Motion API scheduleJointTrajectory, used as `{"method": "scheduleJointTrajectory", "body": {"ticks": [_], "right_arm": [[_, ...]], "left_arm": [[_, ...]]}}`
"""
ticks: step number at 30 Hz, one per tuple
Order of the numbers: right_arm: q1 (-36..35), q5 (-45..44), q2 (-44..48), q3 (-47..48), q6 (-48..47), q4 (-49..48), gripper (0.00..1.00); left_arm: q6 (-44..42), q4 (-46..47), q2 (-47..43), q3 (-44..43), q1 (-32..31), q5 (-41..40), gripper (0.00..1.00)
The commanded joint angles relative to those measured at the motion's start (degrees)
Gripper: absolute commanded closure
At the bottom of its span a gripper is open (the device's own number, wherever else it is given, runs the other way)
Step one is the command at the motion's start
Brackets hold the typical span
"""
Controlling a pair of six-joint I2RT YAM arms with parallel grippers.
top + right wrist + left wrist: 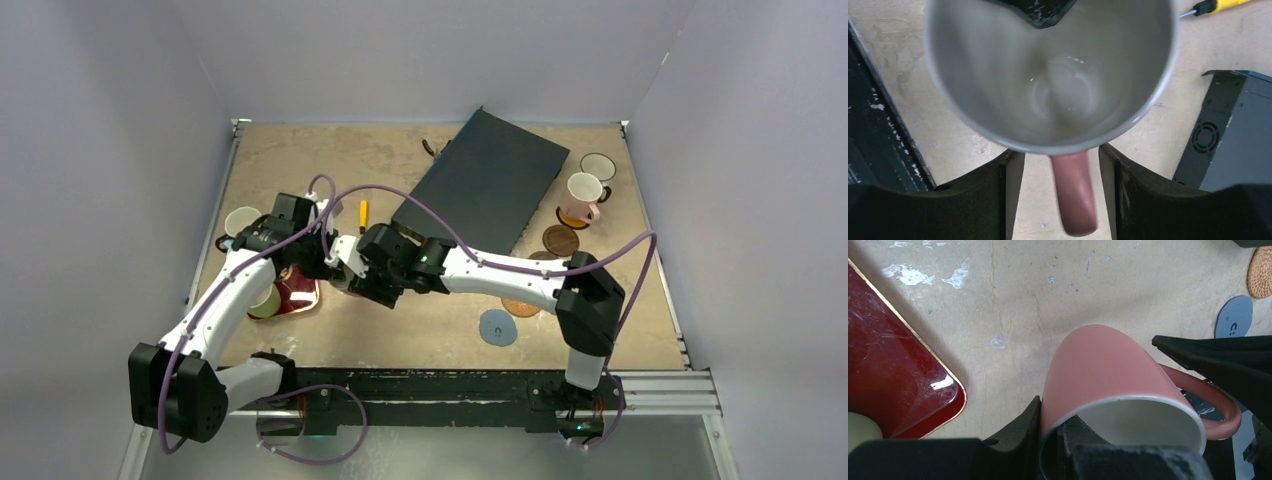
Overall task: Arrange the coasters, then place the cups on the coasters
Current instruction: Place the cup on the coaster.
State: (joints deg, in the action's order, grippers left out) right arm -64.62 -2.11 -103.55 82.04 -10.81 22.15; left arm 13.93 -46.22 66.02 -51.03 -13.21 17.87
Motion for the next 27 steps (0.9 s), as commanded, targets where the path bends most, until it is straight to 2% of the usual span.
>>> {"method": "scheduleJointTrajectory", "body": {"ticks": [1,6,8,13,19,21,27], "right_arm": [[-0.50,-3.83,1.65,-0.02,-1.66,-1.85,0.43],[-1.27,-4.03,2.44,-1.63,-2.23,-3.77,0.56],[-1.59,-3.94,2.63,-1.84,-2.42,-3.79,0.65],[-2.12,-4.70,3.36,-2.69,-2.17,-4.22,0.98],[-2.33,-8.85,5.10,-4.88,1.28,-7.29,1.00],[-2.27,-9.40,6.28,-6.47,3.58,-8.16,1.00],[-1.26,-11.75,10.50,-11.22,6.60,-10.97,1.00]], "left_arm": [[-0.94,1.33,-0.51,-2.90,-1.80,3.20,1.00],[-1.35,0.16,1.45,-3.54,-4.31,1.65,1.00],[-1.45,-0.08,2.14,-3.96,-5.00,1.05,1.00],[-1.19,-0.26,2.42,-4.93,-5.16,-1.68,1.00],[1.50,2.41,1.61,-4.94,-5.11,-1.82,1.00],[4.00,3.80,0.89,-5.20,-5.16,-4.55,0.87],[7.69,8.42,-3.72,-5.99,-5.21,-7.89,0.26]]}}
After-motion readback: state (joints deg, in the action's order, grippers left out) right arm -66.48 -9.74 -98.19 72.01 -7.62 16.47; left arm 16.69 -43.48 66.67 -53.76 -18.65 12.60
